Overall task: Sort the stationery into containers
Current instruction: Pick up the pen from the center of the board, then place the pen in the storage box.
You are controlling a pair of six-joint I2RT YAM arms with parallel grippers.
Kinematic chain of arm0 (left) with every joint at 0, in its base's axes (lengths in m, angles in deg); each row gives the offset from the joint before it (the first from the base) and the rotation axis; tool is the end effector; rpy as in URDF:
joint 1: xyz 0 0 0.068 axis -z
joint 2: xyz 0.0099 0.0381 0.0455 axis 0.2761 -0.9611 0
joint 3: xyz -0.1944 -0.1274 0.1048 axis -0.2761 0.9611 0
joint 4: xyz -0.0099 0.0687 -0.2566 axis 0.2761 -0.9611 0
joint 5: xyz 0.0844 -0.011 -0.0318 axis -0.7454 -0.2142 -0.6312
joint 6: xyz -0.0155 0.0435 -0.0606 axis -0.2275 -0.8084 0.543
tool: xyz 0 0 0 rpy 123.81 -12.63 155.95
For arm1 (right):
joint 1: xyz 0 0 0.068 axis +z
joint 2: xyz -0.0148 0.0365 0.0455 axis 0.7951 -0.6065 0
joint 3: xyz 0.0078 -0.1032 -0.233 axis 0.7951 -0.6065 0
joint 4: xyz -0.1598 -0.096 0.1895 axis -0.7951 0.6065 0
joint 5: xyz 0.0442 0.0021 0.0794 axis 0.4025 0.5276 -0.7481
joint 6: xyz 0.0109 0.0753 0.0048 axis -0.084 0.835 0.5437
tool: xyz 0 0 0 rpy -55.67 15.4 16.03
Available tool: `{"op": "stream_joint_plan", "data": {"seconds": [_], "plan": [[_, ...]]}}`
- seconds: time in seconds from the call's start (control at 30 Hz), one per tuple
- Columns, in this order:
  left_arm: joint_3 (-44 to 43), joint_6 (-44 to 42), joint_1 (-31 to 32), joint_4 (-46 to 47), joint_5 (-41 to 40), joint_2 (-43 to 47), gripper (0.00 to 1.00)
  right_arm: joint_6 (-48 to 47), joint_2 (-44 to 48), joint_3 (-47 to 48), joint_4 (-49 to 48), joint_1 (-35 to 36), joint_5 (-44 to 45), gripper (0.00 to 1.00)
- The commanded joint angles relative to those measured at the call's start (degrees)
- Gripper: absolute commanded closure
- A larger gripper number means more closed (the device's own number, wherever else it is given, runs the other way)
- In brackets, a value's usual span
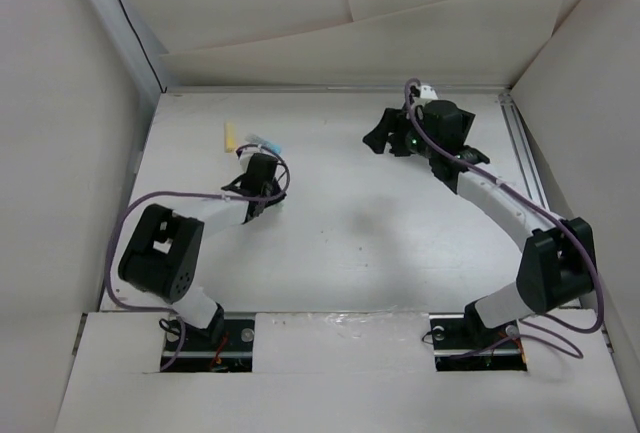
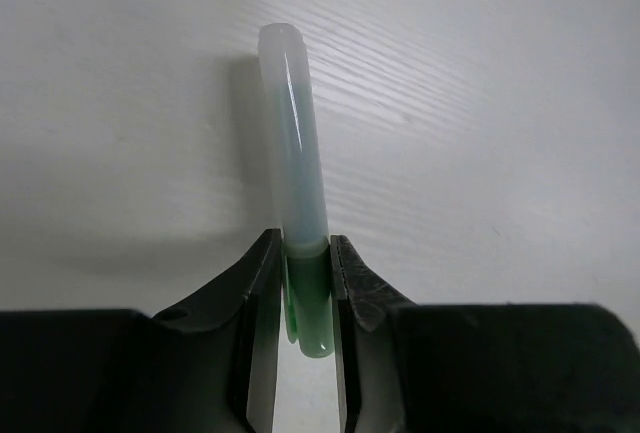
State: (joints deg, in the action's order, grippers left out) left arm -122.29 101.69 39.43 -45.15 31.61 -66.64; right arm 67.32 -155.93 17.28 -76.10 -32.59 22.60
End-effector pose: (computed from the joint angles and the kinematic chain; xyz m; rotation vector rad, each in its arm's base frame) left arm 0.3269 -0.1245 0.1334 -0.4121 2.2294 -0.2949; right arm 0.3511 0.1431 0.2809 -0.1022 1.9909 0.6995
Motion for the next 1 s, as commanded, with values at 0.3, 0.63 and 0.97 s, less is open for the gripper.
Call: {"op": "stream_joint_plan", "data": {"seconds": [0.3, 0.63, 0.97], "plan": [[13.71, -12.20, 2.79, 27.64, 35.13, 15.95, 1.00, 4.26, -9.30, 3.38, -6.68, 11.83, -9.76, 0.12], [17.76, -12.91, 3.32, 34.07, 43.39, 18.51, 1.00, 9.26, -15.03, 6.20, -9.32, 13.06, -10.12, 0.12], [18.90, -11.68, 3.32, 36.62, 43.66, 18.51, 1.00, 14.98, -18.45, 4.45, -14.59, 13.58, -13.72, 0.25]]}}
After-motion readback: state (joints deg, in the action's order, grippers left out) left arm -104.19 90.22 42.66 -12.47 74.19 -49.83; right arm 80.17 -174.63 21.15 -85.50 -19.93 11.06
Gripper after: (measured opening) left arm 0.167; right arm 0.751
